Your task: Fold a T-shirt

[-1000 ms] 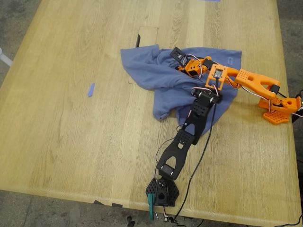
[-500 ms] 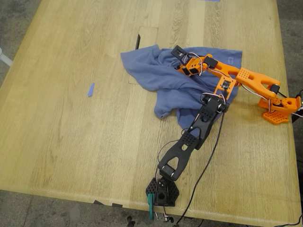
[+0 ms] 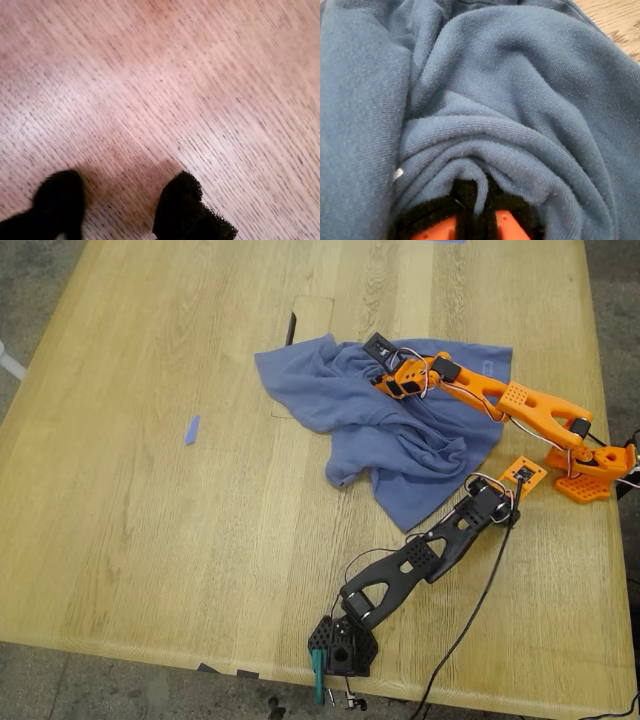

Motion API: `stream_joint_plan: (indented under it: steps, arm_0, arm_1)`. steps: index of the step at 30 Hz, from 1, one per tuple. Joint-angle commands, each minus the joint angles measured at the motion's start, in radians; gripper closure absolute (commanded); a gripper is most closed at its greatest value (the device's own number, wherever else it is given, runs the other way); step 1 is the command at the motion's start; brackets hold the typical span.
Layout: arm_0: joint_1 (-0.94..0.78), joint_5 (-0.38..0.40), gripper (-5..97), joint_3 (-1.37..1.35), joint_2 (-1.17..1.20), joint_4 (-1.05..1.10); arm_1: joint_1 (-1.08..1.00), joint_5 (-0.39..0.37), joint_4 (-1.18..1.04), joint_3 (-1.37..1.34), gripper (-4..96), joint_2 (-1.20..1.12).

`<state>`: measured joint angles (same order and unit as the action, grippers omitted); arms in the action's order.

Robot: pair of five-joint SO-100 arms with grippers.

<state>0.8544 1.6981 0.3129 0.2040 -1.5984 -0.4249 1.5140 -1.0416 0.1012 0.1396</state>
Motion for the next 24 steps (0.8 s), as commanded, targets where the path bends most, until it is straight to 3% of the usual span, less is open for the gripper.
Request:
stream_joint_plan:
  steps: [1,7,20,21,22,24]
  arm_0:
    - [-0.037,-0.018,52,0.017,0.075,-0.044]
    - [-0.061,-0.037,42,0.015,0.196,-0.114]
    - [-0.124,-0.16,36,0.014,0.422,-0.161]
    - [-0.126,-0.184,35,0.014,0.428,-0.163]
    - [-0.135,-0.262,35,0.018,0.431,-0.158]
    - [-0.152,-0.276,35,0.018,0.43,-0.137]
  arm_1:
    - [-0.071,-0.005,-0.014,0.014,91.4,0.066]
    - [-0.063,0.0,-0.035,0.014,91.4,0.081]
    - [-0.034,0.0,-0.077,0.014,91.4,0.091]
    - [-0.034,0.0,-0.08,0.014,91.4,0.091]
    - [-0.032,0.0,-0.083,0.014,91.4,0.092]
    - [-0.032,0.002,-0.089,0.014,91.4,0.092]
